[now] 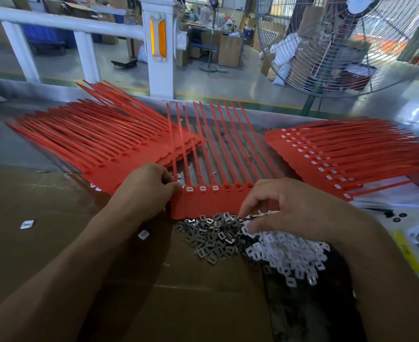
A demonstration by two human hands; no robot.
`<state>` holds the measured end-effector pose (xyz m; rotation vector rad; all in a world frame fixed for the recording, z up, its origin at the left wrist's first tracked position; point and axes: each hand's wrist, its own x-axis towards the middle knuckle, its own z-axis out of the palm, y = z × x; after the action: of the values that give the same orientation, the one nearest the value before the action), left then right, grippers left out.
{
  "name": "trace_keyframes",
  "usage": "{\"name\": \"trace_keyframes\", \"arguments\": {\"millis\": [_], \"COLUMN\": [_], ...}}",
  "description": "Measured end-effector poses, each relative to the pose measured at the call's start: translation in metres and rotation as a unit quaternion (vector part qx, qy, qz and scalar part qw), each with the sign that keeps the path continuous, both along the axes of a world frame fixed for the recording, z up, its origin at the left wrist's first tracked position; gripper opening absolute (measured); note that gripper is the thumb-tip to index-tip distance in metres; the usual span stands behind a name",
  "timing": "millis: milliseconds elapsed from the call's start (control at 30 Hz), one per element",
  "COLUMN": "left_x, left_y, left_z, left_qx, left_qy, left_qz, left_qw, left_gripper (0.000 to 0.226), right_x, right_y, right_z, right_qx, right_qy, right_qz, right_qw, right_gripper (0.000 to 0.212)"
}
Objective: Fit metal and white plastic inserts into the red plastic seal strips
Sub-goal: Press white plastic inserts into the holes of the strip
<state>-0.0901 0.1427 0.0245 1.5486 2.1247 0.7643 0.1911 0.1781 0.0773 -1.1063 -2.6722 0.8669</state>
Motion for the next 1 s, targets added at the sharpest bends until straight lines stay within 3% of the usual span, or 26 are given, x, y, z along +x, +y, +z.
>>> {"name": "trace_keyframes", "arguments": {"millis": [133,533,833,1000], "left_x": [0.0,0.001,0.0,0.0], "left_y": [0.0,-0.001,0.0,0.0], "left_z": [0.002,0.002,0.001,0.001], "left_qx": [0.003,-0.002,-0.004,-0.001], "left_qy": [0.002,-0.003,-0.002,0.004], "left_qz": [-0.003,0.004,0.002,0.002], "left_qw": [1.0,1.0,1.0,1.0], "left_gripper": [0.016,0.015,0.014,0.015], "right_x": [-0.005,-0.006,-0.019,-0.029], "right_y": [-0.002,0.002,0.01,0.019], "right_z": [-0.005,-0.009,-0.029,-0.037], "right_qx": [-0.031,-0.054,-0.007,-0.022], "right_qy": [-0.041,-0.002,0.191,0.225], "right_qz": [0.006,-0.022,-0.159,-0.205], "right_qw": [0.999,0.998,0.969,0.952], "right_gripper": [0.026,0.011,0.01,0.015]}}
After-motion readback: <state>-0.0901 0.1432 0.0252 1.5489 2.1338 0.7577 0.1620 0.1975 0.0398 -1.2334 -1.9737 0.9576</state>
